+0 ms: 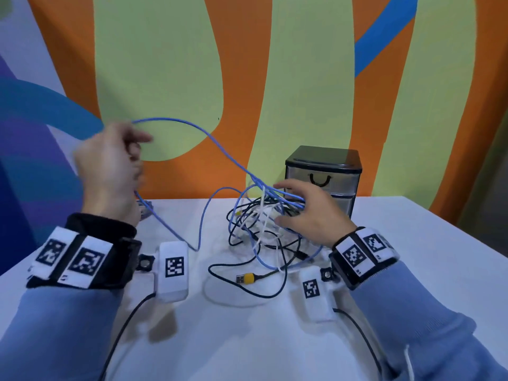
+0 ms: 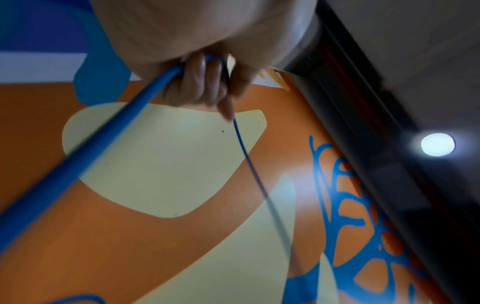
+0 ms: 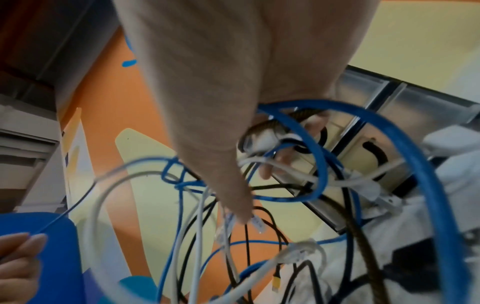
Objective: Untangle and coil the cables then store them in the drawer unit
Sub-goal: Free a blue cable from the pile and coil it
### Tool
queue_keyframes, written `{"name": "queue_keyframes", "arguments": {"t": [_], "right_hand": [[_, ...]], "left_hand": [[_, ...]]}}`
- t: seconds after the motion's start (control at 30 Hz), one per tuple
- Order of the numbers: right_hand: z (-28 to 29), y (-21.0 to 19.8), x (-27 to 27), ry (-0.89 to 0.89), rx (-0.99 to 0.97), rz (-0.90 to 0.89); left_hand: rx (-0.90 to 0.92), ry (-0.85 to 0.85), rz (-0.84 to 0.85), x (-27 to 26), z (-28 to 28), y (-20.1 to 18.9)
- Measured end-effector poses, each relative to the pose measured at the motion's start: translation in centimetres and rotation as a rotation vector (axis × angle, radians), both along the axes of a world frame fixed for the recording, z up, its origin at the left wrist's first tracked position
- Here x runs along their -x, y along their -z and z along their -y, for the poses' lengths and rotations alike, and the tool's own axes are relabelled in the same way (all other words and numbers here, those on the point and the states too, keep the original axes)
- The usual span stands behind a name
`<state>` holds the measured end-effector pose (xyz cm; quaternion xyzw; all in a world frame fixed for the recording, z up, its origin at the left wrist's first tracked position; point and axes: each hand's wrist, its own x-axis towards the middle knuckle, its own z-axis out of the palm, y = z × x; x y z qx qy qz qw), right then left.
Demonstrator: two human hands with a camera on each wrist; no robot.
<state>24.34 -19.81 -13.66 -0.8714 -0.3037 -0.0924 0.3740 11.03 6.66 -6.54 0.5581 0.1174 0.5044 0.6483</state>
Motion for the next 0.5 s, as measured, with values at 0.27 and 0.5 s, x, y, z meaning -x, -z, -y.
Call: {"name": "queue_keyframes", "arguments": {"t": [0.27,0.5], "right_hand": [[-0.5,-0.5,0.7,-0.188,-0.173,0.011],[-0.7,-0.4,1.1,-0.144,-0.126,0.054]], "left_hand": [[-0.586,-0.171,-0.439,-0.6,2.3,1.6],[-1.372,-0.033,-0.1,0.4,7.9,1.3]]}}
